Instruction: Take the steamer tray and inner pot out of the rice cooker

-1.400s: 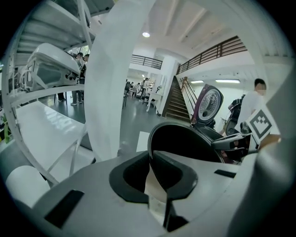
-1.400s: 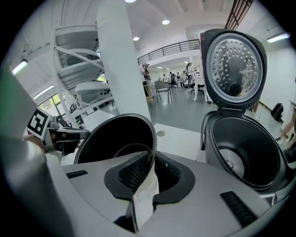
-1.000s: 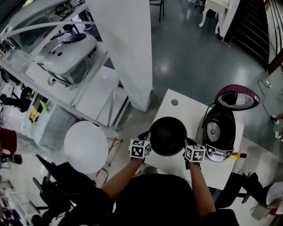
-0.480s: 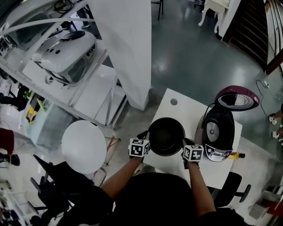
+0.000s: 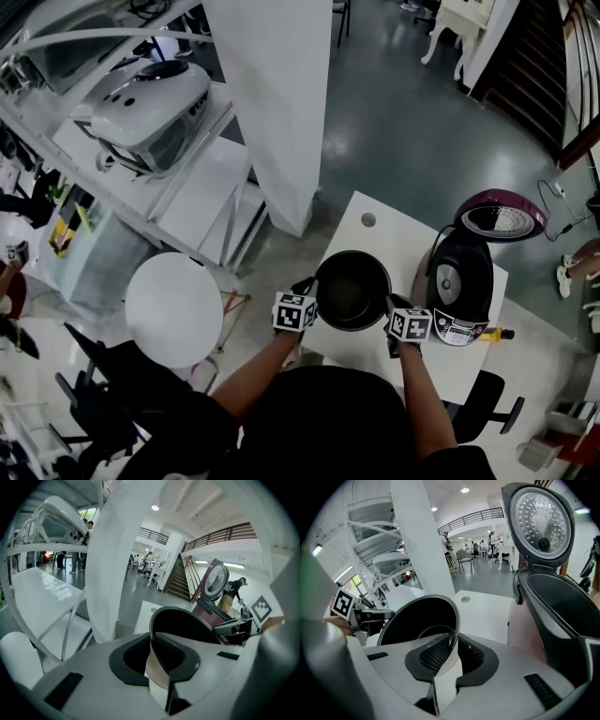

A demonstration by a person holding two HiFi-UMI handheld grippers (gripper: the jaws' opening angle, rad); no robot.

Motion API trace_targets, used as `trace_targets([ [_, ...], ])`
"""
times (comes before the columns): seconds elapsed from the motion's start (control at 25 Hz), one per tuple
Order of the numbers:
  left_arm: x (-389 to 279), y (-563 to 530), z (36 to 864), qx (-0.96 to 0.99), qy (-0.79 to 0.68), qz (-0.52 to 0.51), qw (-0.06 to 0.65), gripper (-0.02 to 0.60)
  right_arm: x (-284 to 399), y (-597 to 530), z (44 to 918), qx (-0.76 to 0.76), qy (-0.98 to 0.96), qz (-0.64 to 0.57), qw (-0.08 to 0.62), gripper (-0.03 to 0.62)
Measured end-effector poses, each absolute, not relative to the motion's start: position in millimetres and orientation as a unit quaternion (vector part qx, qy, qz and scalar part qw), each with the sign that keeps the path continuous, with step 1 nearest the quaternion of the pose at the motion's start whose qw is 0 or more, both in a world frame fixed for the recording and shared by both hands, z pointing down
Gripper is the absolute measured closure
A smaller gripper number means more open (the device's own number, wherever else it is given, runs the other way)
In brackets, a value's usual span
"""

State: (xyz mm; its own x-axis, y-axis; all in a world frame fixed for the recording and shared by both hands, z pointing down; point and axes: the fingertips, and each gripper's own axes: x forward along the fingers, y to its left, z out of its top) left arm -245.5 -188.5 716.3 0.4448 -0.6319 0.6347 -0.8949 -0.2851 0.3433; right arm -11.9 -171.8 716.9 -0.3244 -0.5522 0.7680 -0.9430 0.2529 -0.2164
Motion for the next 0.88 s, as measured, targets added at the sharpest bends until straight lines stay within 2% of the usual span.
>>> trace_targets([
  [0.24, -249, -188, 678, 0.804, -0.490, 0.167, 0.294, 0.557, -14, -174, 670, 0.517, -0.753, 0.316, 0.258, 0.546],
  [0.44, -228, -181, 626, 0.838, -0.460, 0.096, 0.278, 0.571, -9, -155, 596, 0.544, -0.767, 0.282, 0.190, 0.574],
  [0.88, -156, -112, 548, 0.877, -0.418, 0.046, 0.232, 0.577, 68, -68, 525, 0.599, -0.755, 0.230, 0.131, 0.594],
])
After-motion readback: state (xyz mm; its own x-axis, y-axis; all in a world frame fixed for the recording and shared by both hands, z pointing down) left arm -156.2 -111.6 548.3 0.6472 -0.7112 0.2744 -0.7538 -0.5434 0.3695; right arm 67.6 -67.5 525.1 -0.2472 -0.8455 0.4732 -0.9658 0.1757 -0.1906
